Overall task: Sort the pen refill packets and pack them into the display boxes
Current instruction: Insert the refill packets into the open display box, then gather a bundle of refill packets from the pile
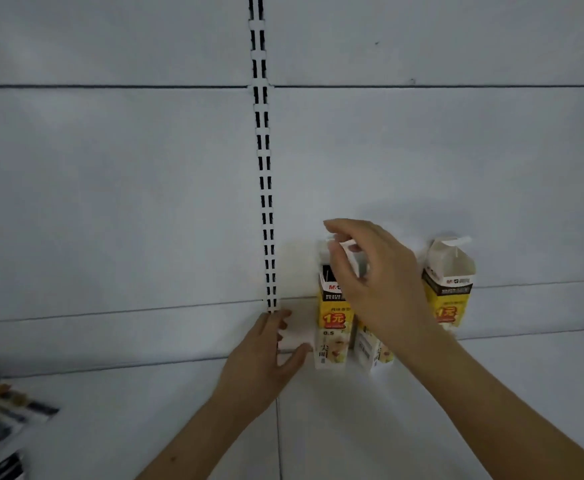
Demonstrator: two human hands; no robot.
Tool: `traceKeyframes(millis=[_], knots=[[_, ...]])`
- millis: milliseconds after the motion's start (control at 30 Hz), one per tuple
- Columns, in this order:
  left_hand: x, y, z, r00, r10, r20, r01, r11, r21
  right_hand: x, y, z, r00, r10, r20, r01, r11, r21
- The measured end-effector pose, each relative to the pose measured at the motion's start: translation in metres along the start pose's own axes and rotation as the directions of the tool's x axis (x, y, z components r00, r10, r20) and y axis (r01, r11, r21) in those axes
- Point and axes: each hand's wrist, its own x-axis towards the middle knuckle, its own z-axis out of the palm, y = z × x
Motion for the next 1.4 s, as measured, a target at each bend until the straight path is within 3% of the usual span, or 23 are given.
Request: traceKeyframes(millis=[167,333,500,600,700,800,933,1033,1067,1200,1300,1400], knots=[[-0.054,-0.014,-0.026,0.995,-0.084,-0.046,0.090,0.984,0.151,-0.004,-0.051,0.056,0.987,-0.143,0.080,0.115,0.952,0.283],[-0.117,-0.035,-0.070,0.953,-0.239,-0.186,0.284,0.921,0.268,-0.007,-0.109,0.127,0.964,-0.195,0.182,0.077,0.857,0.509],[-0.181,-0.057,-0.126,0.906,-0.304,-0.294,0.387,0.877,0.284,-0.020,-0.175,0.181,0.938,-0.233,0.258,0.034,0.801,0.598],[-0.214,-0.074,-0.162,0.883,-0.296,-0.363,0.407,0.868,0.284,-0.037,-0.211,0.217,0.893,-0.225,0.389,-0.017,0.848,0.530],[-0.245,-0.107,-0.196,0.850,-0.271,-0.452,0.443,0.832,0.334,-0.059,-0.233,0.253,0.740,-0.176,0.649,-0.042,0.951,0.307],[-0.268,-0.143,-0.233,0.776,-0.277,-0.567,0.528,0.776,0.345,-0.079,-0.250,0.272,0.559,-0.068,0.826,0.068,0.997,0.035],[-0.277,-0.176,-0.275,0.642,-0.402,-0.653,0.691,0.673,0.265,-0.098,-0.262,0.265,0.395,0.215,0.893,0.151,0.944,-0.294],[-0.276,-0.196,-0.293,0.579,-0.545,-0.606,0.758,0.633,0.155,-0.114,-0.262,0.257,0.258,0.331,0.907,0.188,0.904,-0.384],[-0.276,-0.202,-0.297,0.573,-0.582,-0.577,0.770,0.623,0.136,-0.119,-0.262,0.257,0.253,0.336,0.907,0.157,0.911,-0.382],[-0.274,-0.218,-0.314,0.587,-0.648,-0.485,0.773,0.627,0.097,-0.123,-0.265,0.263,0.338,0.303,0.891,0.065,0.937,-0.344],[-0.276,-0.222,-0.326,0.567,-0.688,-0.454,0.777,0.629,0.017,-0.113,-0.276,0.268,0.482,0.263,0.836,-0.035,0.959,-0.281],[-0.277,-0.221,-0.335,0.549,-0.744,-0.381,0.799,0.600,-0.020,-0.106,-0.293,0.281,0.649,0.178,0.739,-0.154,0.983,-0.101]])
